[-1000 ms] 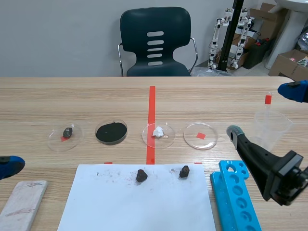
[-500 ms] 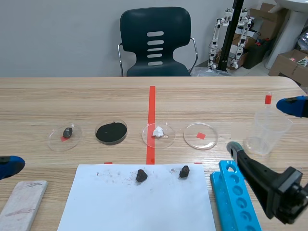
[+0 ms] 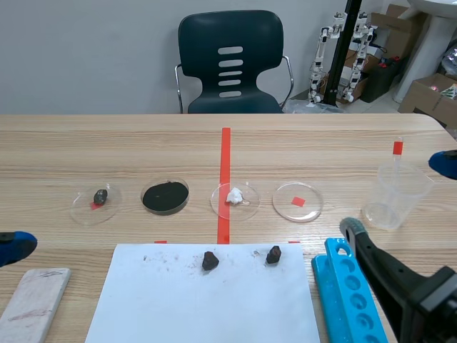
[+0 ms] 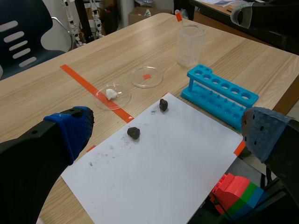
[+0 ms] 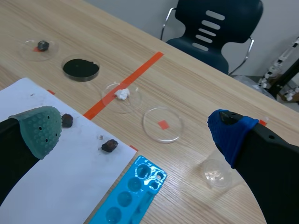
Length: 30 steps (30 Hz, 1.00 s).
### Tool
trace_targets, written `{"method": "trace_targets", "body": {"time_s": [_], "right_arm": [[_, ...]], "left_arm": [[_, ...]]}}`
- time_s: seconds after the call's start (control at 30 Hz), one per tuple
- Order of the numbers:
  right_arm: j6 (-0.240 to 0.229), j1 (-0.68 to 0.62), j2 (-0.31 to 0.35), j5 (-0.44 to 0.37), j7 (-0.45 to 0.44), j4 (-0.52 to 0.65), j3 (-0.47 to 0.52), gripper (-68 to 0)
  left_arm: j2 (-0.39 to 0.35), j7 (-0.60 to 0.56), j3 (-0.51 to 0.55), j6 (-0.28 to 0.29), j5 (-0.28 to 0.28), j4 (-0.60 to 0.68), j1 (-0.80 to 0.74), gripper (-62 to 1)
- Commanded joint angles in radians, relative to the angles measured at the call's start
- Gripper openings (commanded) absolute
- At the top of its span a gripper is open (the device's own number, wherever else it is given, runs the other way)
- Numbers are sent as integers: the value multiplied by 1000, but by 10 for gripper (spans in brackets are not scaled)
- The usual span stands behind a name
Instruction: Return to the home posture
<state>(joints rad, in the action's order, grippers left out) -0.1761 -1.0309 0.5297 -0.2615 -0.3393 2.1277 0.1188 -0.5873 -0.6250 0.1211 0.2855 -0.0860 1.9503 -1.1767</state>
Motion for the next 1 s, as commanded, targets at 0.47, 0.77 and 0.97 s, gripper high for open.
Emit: {"method": "trace_targets", "body": {"time_s": [0.47,0.77,0.97], "right_arm": [[34,14,13,-37,-41,9,-54,4],[38,19,-10,-21,-94,8,-126,4],[38,43,-61,72,-91,2,-146,4]], "left_arm": [[5,-14,-4,-2,-6,6,0,14],[5,-14,-4,-2,-6,6,0,14],[5,-14,-4,-2,-6,6,0,14]]}}
